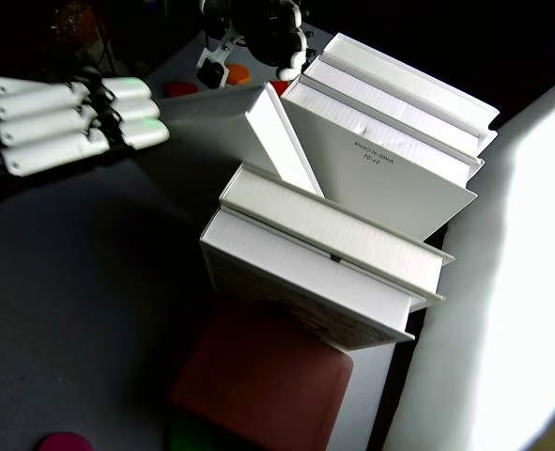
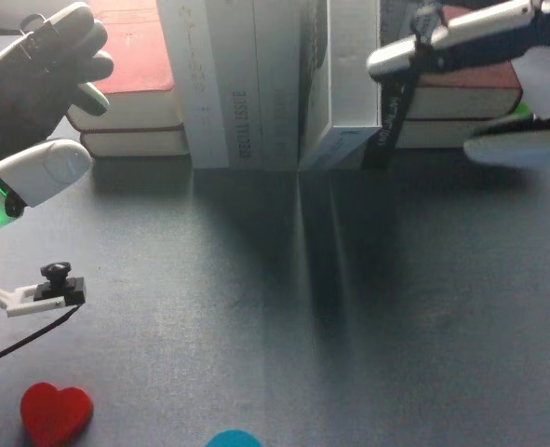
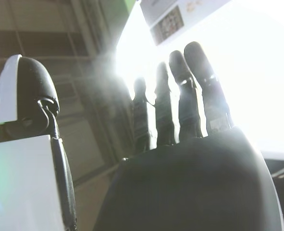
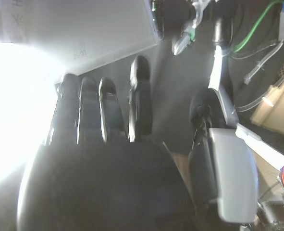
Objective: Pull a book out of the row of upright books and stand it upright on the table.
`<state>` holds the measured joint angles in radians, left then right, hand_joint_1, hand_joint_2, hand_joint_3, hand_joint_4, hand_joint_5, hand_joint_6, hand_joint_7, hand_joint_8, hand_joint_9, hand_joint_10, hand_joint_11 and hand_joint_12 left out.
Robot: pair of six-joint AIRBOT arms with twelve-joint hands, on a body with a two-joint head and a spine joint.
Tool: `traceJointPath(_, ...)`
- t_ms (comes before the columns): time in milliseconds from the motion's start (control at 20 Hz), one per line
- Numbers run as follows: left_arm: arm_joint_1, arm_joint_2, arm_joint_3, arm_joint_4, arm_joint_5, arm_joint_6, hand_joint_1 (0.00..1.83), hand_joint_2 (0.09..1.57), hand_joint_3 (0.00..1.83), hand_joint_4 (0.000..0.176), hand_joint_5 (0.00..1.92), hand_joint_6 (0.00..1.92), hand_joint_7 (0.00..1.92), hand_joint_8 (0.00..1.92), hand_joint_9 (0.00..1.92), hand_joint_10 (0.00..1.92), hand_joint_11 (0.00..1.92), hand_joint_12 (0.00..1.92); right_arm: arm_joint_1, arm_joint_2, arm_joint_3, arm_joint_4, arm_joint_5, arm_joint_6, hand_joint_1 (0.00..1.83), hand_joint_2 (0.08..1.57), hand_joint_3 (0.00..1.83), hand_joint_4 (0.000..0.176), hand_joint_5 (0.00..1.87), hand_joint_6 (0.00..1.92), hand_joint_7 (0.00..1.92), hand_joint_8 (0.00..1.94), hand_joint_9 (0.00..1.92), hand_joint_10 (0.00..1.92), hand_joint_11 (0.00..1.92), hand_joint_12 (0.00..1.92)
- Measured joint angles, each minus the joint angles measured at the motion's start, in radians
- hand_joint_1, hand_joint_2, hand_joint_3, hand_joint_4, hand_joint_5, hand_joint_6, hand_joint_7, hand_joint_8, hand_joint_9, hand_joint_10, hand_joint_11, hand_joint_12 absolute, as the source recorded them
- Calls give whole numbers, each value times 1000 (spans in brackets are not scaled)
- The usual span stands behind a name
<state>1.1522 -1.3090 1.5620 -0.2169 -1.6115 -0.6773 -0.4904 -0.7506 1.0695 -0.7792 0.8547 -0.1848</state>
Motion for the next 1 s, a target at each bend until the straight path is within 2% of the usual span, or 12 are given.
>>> traceJointPath(50, 0, 0, 0, -4, -3, 0, 1022, 946, 0, 41, 411, 6, 328, 1, 78, 887, 0, 1645, 11, 0, -4, -15, 9, 3, 868, 1136, 0, 127, 388, 37, 177, 13, 127, 41, 0, 1128)
traceJointPath(150, 2, 0, 0, -7, -2, 0, 1023, 952, 2, 25, 396, 0, 323, 0, 94, 869, 0, 1620, 44, 0, -7, -67, 16, 24, 1032, 1112, 0, 99, 367, 62, 203, 13, 180, 72, 0, 1714)
traceJointPath(200, 2, 0, 0, -6, -2, 0, 1029, 953, 3, 32, 405, 5, 338, 7, 102, 876, 0, 1623, 60, 0, -7, -80, 16, 34, 1023, 1117, 0, 102, 363, 67, 207, 12, 187, 79, 0, 1752)
traceJointPath(300, 2, 0, 0, -5, -2, 0, 1044, 938, 0, 24, 421, 11, 363, 15, 124, 897, 0, 1654, 95, 0, 5, -96, 14, 52, 1013, 1136, 0, 105, 224, 394, 299, 10, 209, 414, 0, 1729)
traceJointPath(350, 2, 0, 0, -5, -2, 0, 1049, 935, 0, 29, 425, 12, 367, 14, 133, 891, 0, 1629, 109, -3, 14, -112, 3, 56, 1035, 1162, 0, 66, 141, 487, 279, 2, 149, 449, 0, 1723)
traceJointPath(400, 3, 0, 0, -8, -1, 0, 1051, 935, 0, 30, 427, 13, 377, 18, 138, 891, 0, 1623, 141, -24, 41, -164, -29, 84, 1021, 1155, 0, 56, 56, 475, 230, 0, 83, 438, 0, 1656)
traceJointPath(500, 3, 0, 0, -3, 0, 0, 1061, 927, 0, 39, 435, 15, 371, 12, 136, 872, 0, 1600, 215, -82, 93, -306, -97, 179, 981, 1063, 0, 117, 1, 126, 12, 0, 2, 27, 0, 952)
traceJointPath(550, 3, 0, 0, 0, 0, 0, 1042, 924, 0, 43, 429, 12, 362, 6, 154, 846, 0, 1609, 249, -102, 111, -364, -124, 223, 899, 1018, 0, 120, 0, 24, 2, 0, 0, 5, 0, 190)
traceJointPath(600, 3, 0, 0, 2, 0, 0, 1039, 916, 0, 53, 427, 10, 356, 3, 164, 839, 0, 1656, 296, -110, 126, -449, -145, 293, 874, 961, 0, 117, 0, 4, 0, 0, 0, 0, 0, 37)
traceJointPath(650, 3, 0, 0, 1, 0, 0, 1029, 919, 0, 51, 432, 11, 374, 9, 182, 838, 0, 1688, 341, -109, 134, -525, -151, 353, 961, 914, 0, 151, 0, 0, 0, 0, 0, 0, 0, 7)
traceJointPath(850, 6, 11, -7, 2, 2, 0, 1048, 877, 0, 32, 442, 13, 370, 2, 186, 801, 0, 1696, 471, -122, 125, -886, -167, 569, 1035, 856, 0, 157, 0, 0, 0, 0, 0, 0, 0, 0)
traceJointPath(1000, 6, 11, -7, 11, 3, 0, 1083, 871, 0, 29, 467, 20, 407, 13, 231, 772, 0, 1684, 512, -133, 116, -1019, -142, 659, 1101, 824, 0, 175, 0, 0, 0, 0, 0, 0, 0, 0)
